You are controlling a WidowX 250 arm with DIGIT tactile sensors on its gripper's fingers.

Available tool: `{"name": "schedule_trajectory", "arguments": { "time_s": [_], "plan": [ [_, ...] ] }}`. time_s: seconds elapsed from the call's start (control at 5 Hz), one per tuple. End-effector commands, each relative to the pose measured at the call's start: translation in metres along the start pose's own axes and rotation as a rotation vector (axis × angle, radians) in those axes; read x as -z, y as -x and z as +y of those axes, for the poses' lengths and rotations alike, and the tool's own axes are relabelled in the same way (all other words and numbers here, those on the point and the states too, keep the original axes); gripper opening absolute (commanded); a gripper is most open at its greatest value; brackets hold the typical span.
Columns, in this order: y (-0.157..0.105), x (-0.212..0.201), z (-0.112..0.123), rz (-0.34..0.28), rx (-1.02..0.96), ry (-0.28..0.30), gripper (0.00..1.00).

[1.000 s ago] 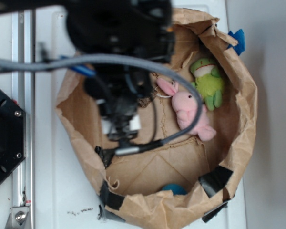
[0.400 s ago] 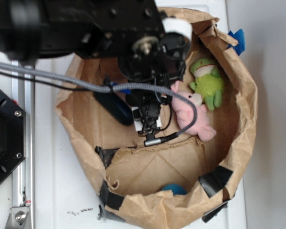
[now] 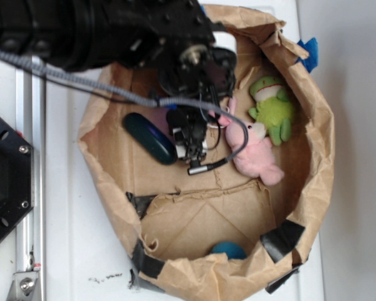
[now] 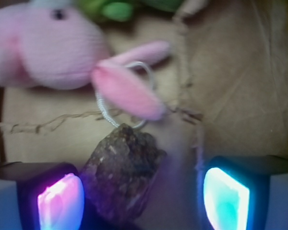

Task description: Grab the rock.

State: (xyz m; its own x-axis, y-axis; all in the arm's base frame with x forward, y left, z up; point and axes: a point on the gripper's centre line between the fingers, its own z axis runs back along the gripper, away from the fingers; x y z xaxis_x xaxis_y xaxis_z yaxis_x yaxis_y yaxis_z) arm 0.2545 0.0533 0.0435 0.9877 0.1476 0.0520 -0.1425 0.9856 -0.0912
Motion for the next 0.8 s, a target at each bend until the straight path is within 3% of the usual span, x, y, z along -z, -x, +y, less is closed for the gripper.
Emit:
{"name": "schedule_trajectory", "arguments": {
  "time_s": [0.0,0.2,0.4,0.6],
  "plan": [
    [-0.0029,0.0089,0.0103,-0.078,-0.228,-0.033,1.00],
    [-0.0083,0.0096,0.0100,-0.065,-0.193,-0.045,1.00],
    [-0.0059,0.0108,0.0075,-0.079,-0.221,-0.042,0.00],
    [-0.0023,0.0115,0.0068,-0.084,-0.219,-0.045,0.00]
  ]
}}
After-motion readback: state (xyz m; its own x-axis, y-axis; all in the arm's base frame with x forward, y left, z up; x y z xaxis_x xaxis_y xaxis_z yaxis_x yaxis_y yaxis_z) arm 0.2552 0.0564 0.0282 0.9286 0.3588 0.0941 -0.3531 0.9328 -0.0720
